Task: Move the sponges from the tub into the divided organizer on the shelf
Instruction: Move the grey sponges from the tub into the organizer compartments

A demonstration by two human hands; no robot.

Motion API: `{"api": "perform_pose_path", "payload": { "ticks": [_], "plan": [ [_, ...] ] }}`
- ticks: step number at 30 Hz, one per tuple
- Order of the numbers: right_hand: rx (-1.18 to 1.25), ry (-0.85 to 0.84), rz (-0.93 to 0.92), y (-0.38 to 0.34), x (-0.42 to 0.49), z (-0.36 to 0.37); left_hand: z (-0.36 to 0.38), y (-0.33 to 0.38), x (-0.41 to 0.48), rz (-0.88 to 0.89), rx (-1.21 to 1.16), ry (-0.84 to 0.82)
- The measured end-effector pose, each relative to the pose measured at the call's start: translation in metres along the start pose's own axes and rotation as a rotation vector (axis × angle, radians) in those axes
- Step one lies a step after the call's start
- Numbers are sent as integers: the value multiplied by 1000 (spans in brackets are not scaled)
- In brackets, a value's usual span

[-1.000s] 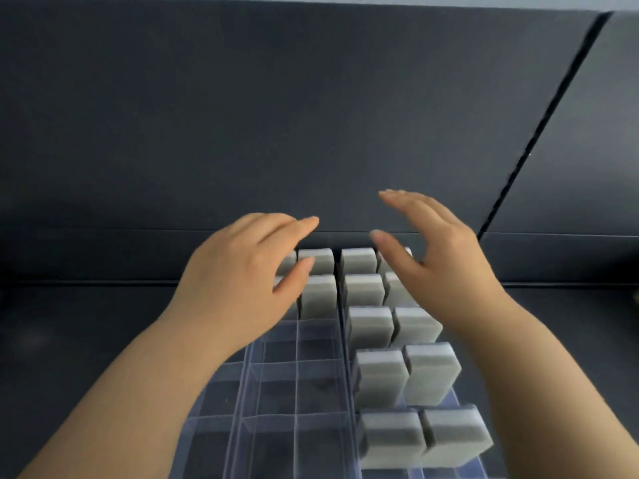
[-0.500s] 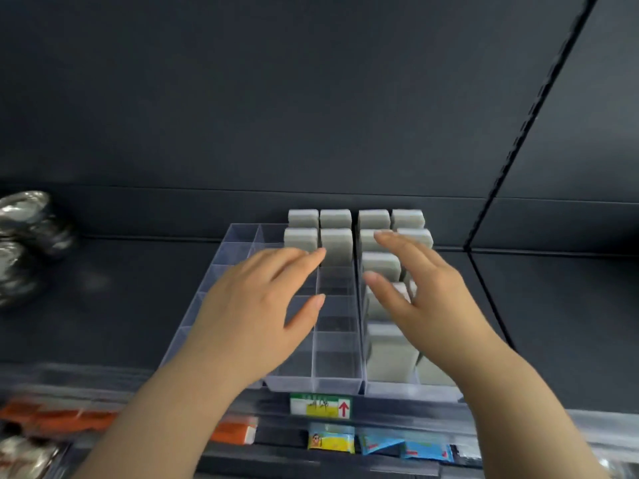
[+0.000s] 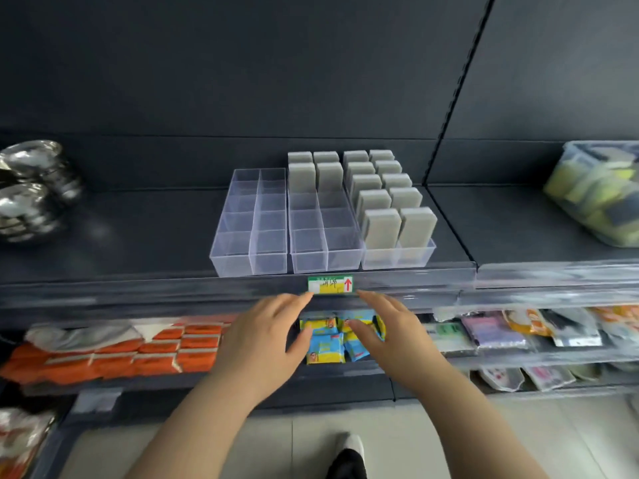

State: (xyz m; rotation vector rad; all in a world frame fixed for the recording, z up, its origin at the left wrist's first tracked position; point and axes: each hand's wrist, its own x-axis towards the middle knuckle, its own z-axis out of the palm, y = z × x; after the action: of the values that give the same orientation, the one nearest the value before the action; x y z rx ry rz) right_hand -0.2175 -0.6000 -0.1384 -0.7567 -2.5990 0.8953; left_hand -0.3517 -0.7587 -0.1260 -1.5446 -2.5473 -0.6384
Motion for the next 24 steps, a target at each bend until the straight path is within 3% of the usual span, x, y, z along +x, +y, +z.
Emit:
{"api": "perform_pose_path", "payload": {
  "ticks": [13,24],
  "plan": [
    [-69,218,183,57,-78,-84,28,100,28,184,-164,-28],
    [-128,407,409,193,-156,-228,106,314,108,545,-235,-71]
  ]
}}
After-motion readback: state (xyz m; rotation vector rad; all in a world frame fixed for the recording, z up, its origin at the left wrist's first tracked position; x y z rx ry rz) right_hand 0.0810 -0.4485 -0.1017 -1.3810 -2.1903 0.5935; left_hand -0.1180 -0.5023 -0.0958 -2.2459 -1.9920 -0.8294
